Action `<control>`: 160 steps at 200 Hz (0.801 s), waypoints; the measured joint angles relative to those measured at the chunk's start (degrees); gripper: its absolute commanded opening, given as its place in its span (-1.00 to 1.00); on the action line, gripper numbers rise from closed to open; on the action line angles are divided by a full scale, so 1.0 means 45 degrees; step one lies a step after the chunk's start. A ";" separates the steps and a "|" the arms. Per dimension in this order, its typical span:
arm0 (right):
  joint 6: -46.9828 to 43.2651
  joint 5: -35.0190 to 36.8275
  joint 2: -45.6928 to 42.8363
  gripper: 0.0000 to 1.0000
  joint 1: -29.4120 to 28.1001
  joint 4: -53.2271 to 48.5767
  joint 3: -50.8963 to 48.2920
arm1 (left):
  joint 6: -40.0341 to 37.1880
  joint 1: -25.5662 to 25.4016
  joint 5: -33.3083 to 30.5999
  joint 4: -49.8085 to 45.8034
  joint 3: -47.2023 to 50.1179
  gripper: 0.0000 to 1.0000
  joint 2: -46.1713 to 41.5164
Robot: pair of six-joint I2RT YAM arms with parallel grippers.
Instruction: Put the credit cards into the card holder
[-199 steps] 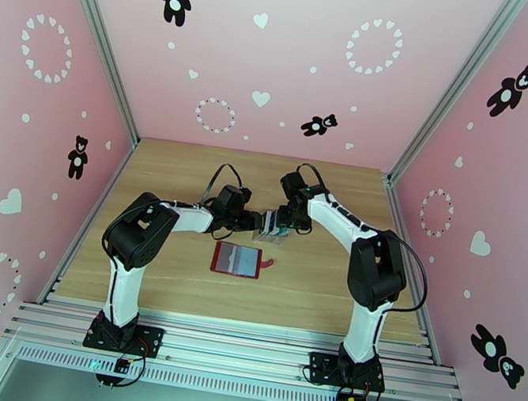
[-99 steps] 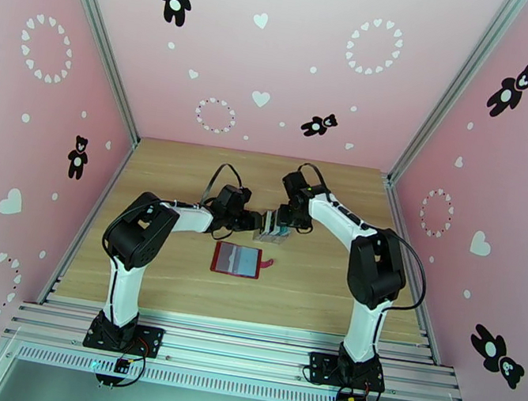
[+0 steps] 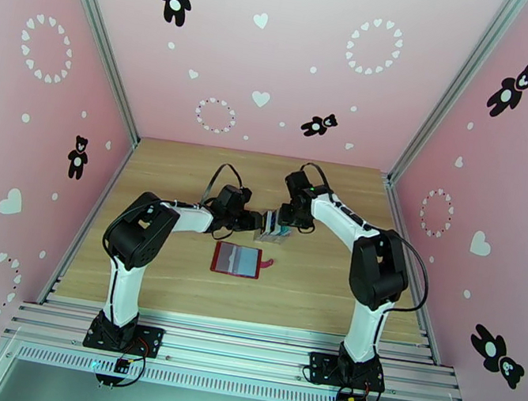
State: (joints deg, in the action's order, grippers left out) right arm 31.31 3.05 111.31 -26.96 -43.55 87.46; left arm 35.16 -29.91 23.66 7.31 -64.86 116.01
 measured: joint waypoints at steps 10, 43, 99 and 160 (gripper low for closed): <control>-0.0005 0.0039 -0.0063 -0.01 0.0010 -0.0015 0.0000 | 0.0000 0.0000 0.0005 0.0005 0.0000 0.11 0.0000; 0.0000 0.0087 -0.0112 -0.03 0.0019 -0.0024 0.0005 | 0.0000 0.0000 0.0005 0.0005 0.0000 0.11 0.0000; -0.0034 -0.0078 -0.0107 -0.22 0.0015 -0.0015 0.0058 | 0.0000 0.0000 0.0005 0.0000 0.0000 0.11 0.0000; -0.0078 -0.0015 -0.0107 -0.36 0.0000 -0.0287 0.0374 | 0.0000 0.0000 0.0010 -0.0005 -0.0010 0.11 0.0000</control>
State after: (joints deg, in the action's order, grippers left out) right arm 30.96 2.98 110.83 -26.96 -44.84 89.14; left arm 35.16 -29.91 23.70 7.29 -64.90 116.01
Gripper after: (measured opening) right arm 0.338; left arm 0.555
